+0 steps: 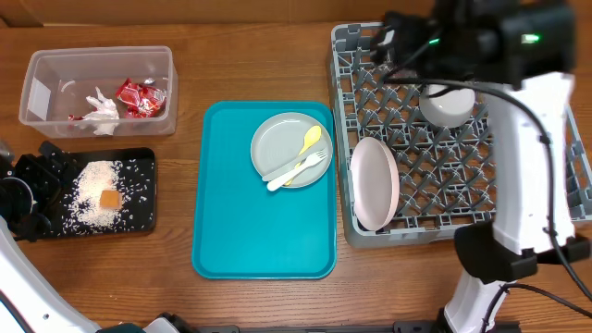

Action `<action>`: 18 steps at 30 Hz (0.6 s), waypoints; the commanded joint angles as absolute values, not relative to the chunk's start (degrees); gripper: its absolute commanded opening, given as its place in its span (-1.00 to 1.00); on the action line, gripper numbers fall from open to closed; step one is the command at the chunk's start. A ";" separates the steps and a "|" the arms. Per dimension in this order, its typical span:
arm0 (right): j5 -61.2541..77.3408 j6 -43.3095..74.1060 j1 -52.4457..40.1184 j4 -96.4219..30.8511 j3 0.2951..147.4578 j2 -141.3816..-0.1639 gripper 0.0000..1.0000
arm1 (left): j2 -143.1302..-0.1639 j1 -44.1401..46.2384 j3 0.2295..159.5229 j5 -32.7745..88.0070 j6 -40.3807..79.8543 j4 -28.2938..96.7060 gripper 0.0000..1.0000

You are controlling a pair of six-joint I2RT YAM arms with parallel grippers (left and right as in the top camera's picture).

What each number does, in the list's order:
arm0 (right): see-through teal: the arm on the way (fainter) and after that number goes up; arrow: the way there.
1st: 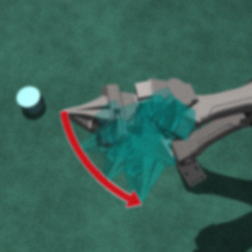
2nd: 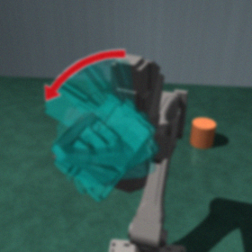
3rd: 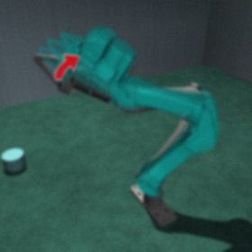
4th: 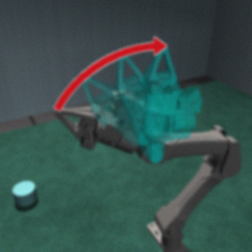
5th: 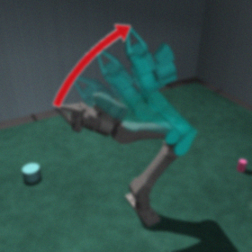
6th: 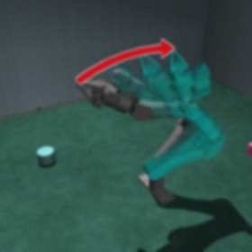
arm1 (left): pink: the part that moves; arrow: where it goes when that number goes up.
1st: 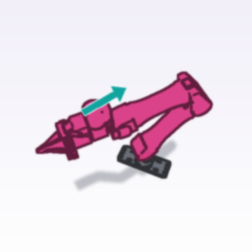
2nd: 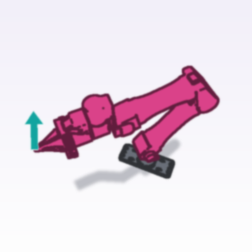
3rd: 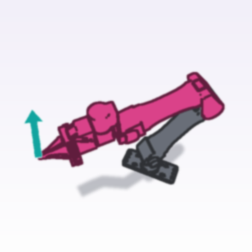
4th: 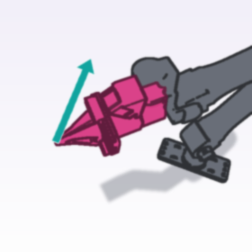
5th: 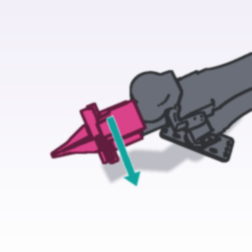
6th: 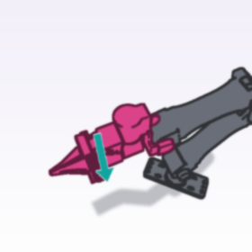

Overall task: Sort waste into correct bins and load items into the dishwasher rack
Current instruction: 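Move the right gripper back down over the cutlery on the grey plate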

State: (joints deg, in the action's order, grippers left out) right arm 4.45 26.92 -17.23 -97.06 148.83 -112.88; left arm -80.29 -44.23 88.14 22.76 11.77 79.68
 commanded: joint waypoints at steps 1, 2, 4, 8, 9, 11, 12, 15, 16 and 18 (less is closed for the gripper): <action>2.04 37.56 -23.62 -96.57 144.77 -112.64 1.00 | -80.20 -43.70 87.79 23.75 10.48 79.64 1.00; 1.13 39.24 -25.41 -96.07 143.68 -112.66 1.00 | -80.20 -43.70 87.79 23.75 10.46 79.64 1.00; 0.25 41.21 -28.82 -94.04 141.43 -112.73 1.00 | -80.20 -43.70 87.79 23.75 10.48 79.64 1.00; 1.02 46.89 -35.38 -89.21 137.51 -113.27 0.97 | -80.20 -43.70 87.79 23.75 10.48 79.64 1.00; 0.97 47.20 -36.77 -87.66 136.42 -113.38 0.96 | -80.20 -43.70 87.79 23.75 10.46 79.64 1.00; 0.91 47.42 -39.29 -84.23 134.23 -113.97 1.00 | -80.20 -43.70 87.79 23.75 10.48 79.64 1.00; 0.73 48.90 -40.12 -83.18 133.29 -114.32 1.00 | -80.20 -43.70 87.79 23.75 10.48 79.64 1.00; -1.78 58.98 -41.56 -82.30 130.47 -116.11 1.00 | -80.20 -43.70 87.79 23.75 10.48 79.64 1.00; -3.36 61.95 -41.71 -82.30 129.62 -116.79 1.00 | -80.20 -43.70 87.79 23.75 10.48 79.64 0.99; -5.63 66.94 -41.74 -82.35 127.92 -118.41 1.00 | -80.20 -43.70 87.79 23.75 10.46 79.64 0.99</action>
